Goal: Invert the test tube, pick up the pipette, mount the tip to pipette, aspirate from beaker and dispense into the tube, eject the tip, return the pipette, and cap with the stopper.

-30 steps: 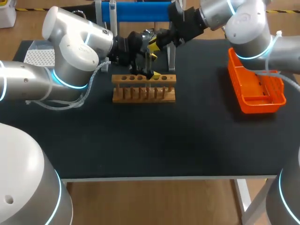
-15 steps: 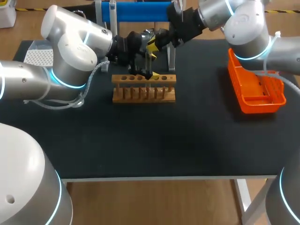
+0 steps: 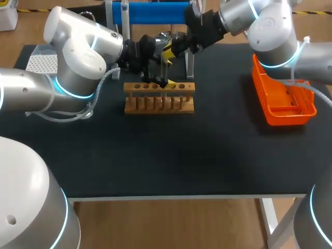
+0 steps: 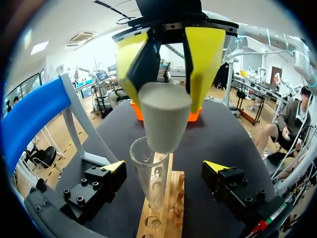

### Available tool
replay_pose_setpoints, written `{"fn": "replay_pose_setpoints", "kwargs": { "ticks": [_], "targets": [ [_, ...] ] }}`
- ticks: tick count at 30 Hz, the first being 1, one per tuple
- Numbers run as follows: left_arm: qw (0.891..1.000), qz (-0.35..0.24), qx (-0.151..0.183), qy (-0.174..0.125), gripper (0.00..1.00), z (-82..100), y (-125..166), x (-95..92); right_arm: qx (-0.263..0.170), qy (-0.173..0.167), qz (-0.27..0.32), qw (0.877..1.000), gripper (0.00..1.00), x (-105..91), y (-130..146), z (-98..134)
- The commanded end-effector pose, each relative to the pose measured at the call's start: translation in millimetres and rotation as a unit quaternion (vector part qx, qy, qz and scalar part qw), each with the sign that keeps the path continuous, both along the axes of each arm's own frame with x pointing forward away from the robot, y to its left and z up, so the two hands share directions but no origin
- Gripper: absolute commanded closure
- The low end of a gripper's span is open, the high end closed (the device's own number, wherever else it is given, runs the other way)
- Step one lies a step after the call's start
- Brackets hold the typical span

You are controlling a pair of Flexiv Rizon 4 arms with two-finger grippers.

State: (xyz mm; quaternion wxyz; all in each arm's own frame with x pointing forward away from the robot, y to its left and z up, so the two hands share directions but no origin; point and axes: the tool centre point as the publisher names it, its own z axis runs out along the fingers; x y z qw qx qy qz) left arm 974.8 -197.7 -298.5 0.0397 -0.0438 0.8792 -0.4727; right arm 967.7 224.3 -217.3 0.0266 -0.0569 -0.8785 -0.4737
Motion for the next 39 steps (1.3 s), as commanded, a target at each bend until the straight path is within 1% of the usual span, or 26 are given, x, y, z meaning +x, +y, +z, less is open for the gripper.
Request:
{"fn": "replay_pose_setpoints", "kwargs": {
  "ticks": [1,9,26,39],
  "targets": [
    [1.0,0.0,0.0,0.0,0.0,0.3,0.0,-0.3,-0.002,0.002,0.001,1.0,1.0,0.8,0.8,-1.5],
    [1.0,0.0,0.0,0.0,0.0,0.3,0.0,-0.3,-0.009,0.002,0.0,1.0,1.0,0.4,1.3,-6.3],
    [1.0,0.0,0.0,0.0,0.0,0.3,0.0,-0.3,-0.001,-0.005,-0.002,1.0,1.0,5.0,1.5,0.4],
    [1.0,0.0,0.0,0.0,0.0,0.3,0.0,-0.3,-0.007,-0.004,-0.003,1.0,1.0,6.8,2.4,-3.6]
  ]
}}
